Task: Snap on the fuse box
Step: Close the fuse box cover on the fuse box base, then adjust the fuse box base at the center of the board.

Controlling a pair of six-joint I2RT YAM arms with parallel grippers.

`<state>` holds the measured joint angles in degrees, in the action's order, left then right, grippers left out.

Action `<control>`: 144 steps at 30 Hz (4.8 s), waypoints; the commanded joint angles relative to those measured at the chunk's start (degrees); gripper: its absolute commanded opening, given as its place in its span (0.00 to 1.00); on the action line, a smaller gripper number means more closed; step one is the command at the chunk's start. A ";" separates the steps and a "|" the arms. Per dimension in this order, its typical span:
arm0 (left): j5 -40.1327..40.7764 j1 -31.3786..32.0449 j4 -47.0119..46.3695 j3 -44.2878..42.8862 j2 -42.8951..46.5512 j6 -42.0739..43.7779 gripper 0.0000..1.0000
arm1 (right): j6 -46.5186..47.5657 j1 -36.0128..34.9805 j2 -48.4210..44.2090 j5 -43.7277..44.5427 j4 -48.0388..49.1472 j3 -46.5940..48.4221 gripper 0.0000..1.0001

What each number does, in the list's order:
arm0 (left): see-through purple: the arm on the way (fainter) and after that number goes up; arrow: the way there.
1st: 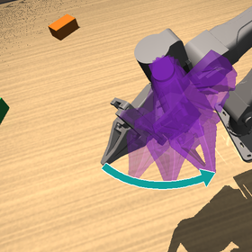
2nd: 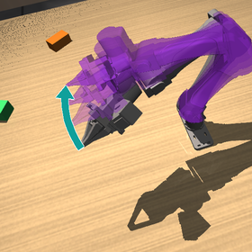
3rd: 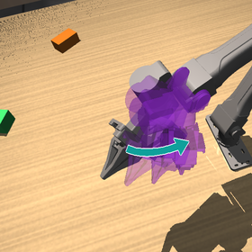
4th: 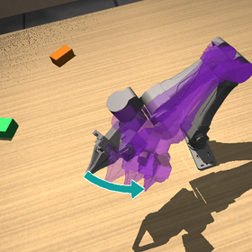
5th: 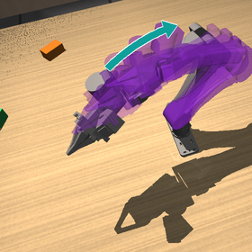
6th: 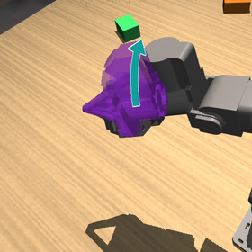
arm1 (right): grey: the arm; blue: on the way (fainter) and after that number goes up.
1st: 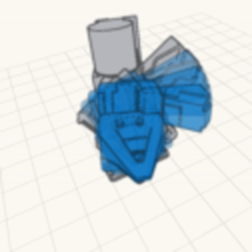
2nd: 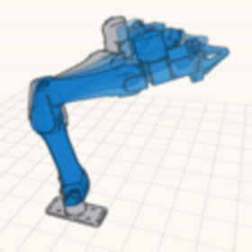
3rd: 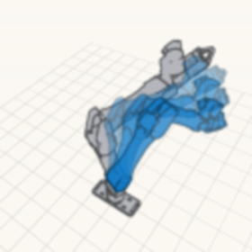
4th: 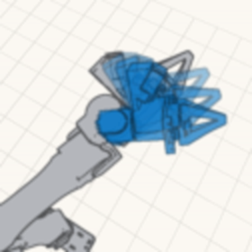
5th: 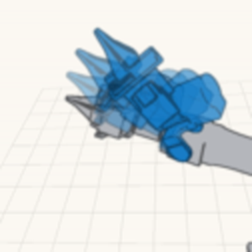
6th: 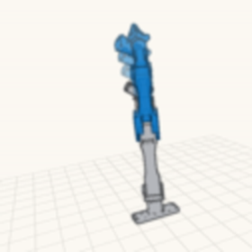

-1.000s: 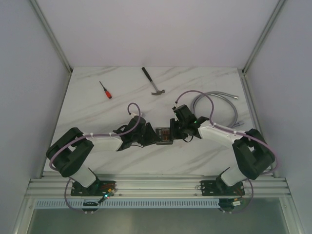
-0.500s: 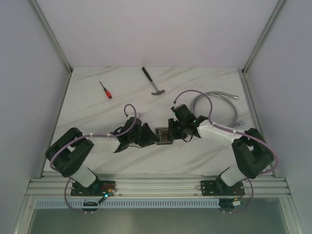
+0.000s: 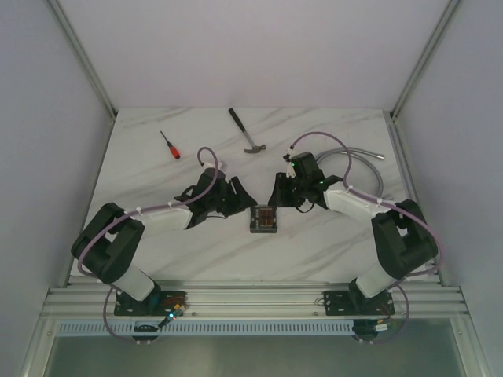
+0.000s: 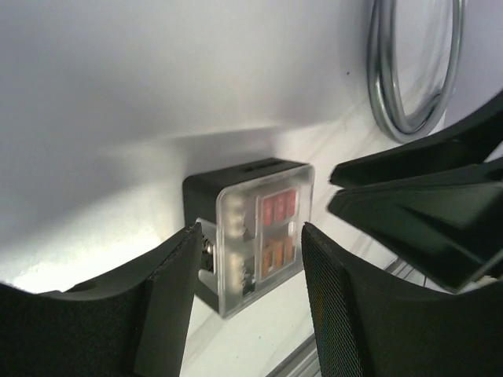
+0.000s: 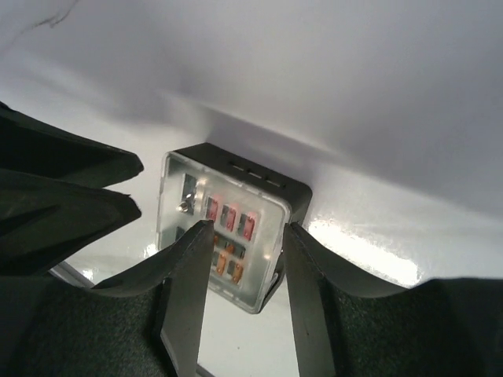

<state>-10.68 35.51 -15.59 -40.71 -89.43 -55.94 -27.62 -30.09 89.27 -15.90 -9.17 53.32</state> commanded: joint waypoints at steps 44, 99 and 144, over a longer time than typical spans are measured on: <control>-4.65 1.14 -3.02 9.21 -1.50 -1.02 0.38 | 10.20 -7.26 16.39 -4.05 0.38 15.37 0.38; -10.79 3.78 -10.98 9.92 -7.25 -4.22 0.24 | 4.20 -2.70 15.30 -9.66 8.21 3.82 0.28; -4.63 -3.03 11.28 -4.90 -4.17 16.10 0.56 | -19.45 -3.67 3.20 -7.26 29.73 -15.44 0.47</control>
<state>-12.91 32.51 -3.84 -44.77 -92.23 -41.30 -45.47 -33.45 91.13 -22.48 17.30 38.17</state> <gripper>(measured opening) 0.586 0.499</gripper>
